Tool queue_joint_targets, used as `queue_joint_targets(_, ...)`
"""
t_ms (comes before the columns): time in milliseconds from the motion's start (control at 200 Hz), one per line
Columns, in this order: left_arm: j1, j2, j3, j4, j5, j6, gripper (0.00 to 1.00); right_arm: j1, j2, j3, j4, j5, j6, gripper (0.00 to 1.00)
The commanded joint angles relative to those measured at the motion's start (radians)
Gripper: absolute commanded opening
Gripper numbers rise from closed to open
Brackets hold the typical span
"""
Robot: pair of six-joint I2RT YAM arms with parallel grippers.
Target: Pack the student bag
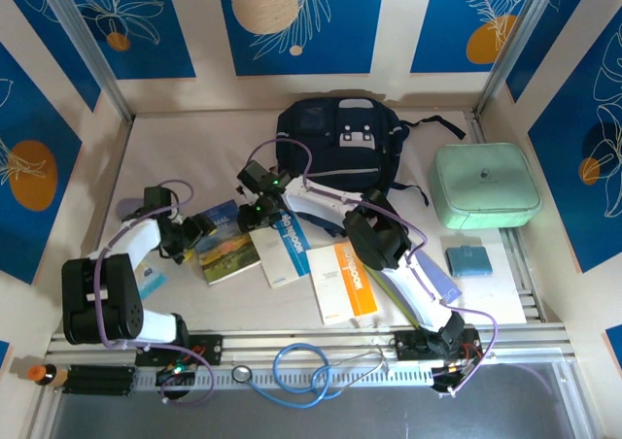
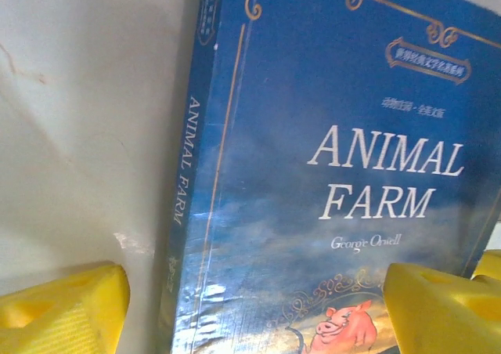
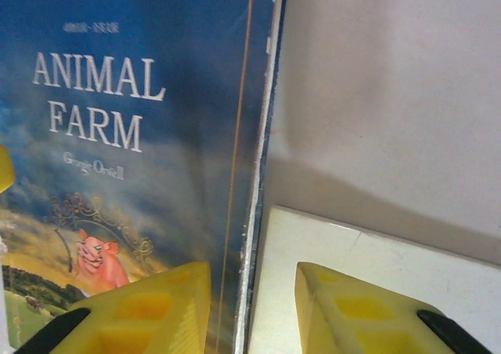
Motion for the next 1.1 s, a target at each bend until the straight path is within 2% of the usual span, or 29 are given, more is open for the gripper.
queue_joint_targets(0, 0.006, 0.011, -0.011, 0.017, 0.043, 0.006, 0.82, 0.006, 0.027, 0.032, -0.046, -0.035, -0.018, 0.31)
queue_joint_targets(155, 0.005, 0.043, 0.009, -0.028, 0.010, 0.050, 0.82, 0.004, 0.051, 0.039, -0.056, -0.070, -0.016, 0.26)
queue_joint_targets(345, 0.004, 0.040, 0.019, 0.023, 0.139, 0.065, 0.75, 0.006, 0.067, 0.037, -0.062, -0.087, -0.017, 0.21)
queue_joint_targets(500, 0.004, 0.001, 0.062, -0.007, 0.195, 0.069, 0.68, 0.002, 0.069, 0.026, -0.058, -0.088, -0.014, 0.20)
queue_joint_targets(760, 0.001, -0.120, 0.130, -0.069, 0.320, 0.037, 0.65, -0.014, 0.055, 0.007, -0.047, -0.113, 0.000, 0.19)
queue_joint_targets(825, -0.004, -0.118, 0.121, -0.083, 0.316, 0.051, 0.64, -0.017, 0.056, 0.004, -0.039, -0.120, 0.007, 0.19)
queue_joint_targets(955, -0.018, -0.083, 0.100, -0.110, 0.230, 0.050, 0.61, -0.021, 0.058, 0.003, -0.033, -0.132, 0.012, 0.19)
queue_joint_targets(1095, -0.039, -0.054, 0.081, -0.048, 0.263, 0.023, 0.59, -0.021, 0.062, 0.002, -0.033, -0.134, 0.015, 0.19)
